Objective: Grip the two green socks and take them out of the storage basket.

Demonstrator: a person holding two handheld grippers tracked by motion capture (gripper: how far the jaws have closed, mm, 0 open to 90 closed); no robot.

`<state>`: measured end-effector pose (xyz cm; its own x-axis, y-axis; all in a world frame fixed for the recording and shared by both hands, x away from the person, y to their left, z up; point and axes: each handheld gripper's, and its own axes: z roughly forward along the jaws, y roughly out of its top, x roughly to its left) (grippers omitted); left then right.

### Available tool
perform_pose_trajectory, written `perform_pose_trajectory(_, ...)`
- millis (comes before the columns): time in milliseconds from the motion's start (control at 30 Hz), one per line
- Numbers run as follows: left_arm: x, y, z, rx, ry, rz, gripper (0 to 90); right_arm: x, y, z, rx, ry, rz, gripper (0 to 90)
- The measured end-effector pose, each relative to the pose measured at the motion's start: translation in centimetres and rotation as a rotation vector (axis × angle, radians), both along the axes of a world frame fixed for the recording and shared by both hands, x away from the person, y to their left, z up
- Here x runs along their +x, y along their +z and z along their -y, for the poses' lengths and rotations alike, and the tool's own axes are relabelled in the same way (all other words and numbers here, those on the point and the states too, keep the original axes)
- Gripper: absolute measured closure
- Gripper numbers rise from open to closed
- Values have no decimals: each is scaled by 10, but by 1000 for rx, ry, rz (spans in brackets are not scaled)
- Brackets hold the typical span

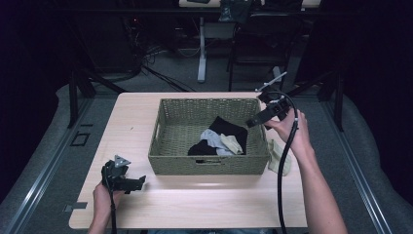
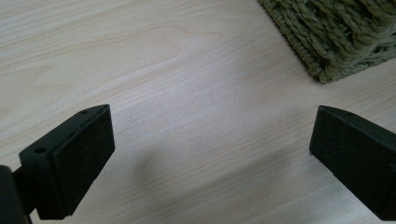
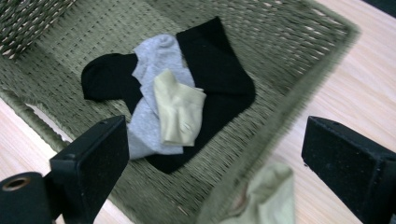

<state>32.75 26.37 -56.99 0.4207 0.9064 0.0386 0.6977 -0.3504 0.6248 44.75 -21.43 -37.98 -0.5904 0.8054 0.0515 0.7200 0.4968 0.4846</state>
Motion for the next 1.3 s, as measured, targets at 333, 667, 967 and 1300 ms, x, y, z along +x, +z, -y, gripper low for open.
perform_pose_trajectory(333,0,0,0,2,-1,-1,2,14,-17,-28,-12,43,-42,51)
perform_pose_trajectory(667,0,0,1,3,4,5,1,21,-35,-44,-19,69,-78,56)
perform_pose_trajectory(967,-1,0,1,3,-2,15,1,31,-60,-55,-35,70,-125,83)
perform_pose_trajectory(1300,-1,0,1,0,-6,7,2,42,-87,-68,-73,90,-185,143)
